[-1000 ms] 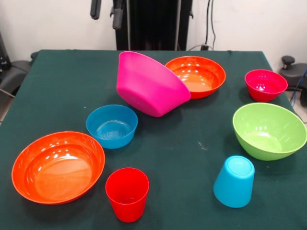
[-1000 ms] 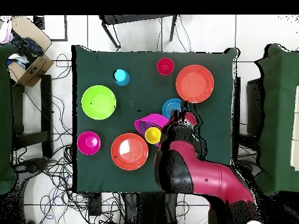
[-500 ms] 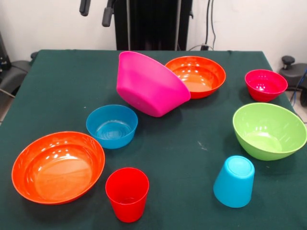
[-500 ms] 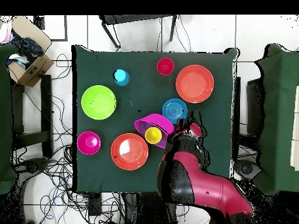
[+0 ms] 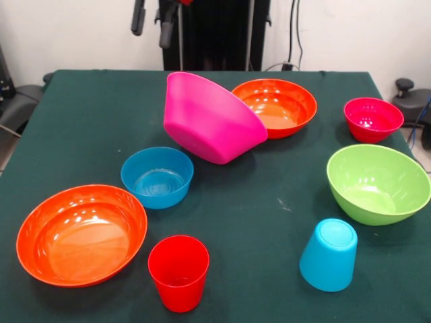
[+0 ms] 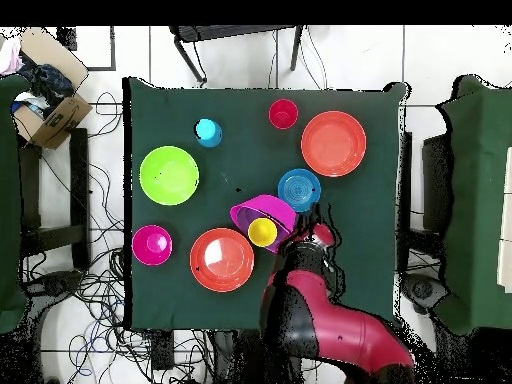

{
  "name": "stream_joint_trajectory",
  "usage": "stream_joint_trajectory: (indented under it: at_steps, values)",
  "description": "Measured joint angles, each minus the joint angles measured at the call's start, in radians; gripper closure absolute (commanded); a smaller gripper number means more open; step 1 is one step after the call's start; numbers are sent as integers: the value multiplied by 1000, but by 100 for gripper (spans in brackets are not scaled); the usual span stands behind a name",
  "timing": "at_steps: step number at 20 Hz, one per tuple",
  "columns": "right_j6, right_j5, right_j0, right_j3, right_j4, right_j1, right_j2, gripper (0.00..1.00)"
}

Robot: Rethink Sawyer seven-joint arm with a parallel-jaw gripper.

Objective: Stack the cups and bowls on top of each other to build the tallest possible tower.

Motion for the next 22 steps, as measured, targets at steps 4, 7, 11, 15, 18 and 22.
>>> stream_joint_trajectory:
  at_steps: [4,7,11,15,18,22]
  values:
    - [0,-32,61,3,0,39,-50,0]
    - [3,-62,97,3,1,63,-79,0]
    - [30,-133,164,3,5,125,-134,0]
    - [65,-189,206,3,13,176,-172,0]
    - [109,-243,248,3,28,230,-213,0]
    - [152,-276,279,3,33,274,-247,0]
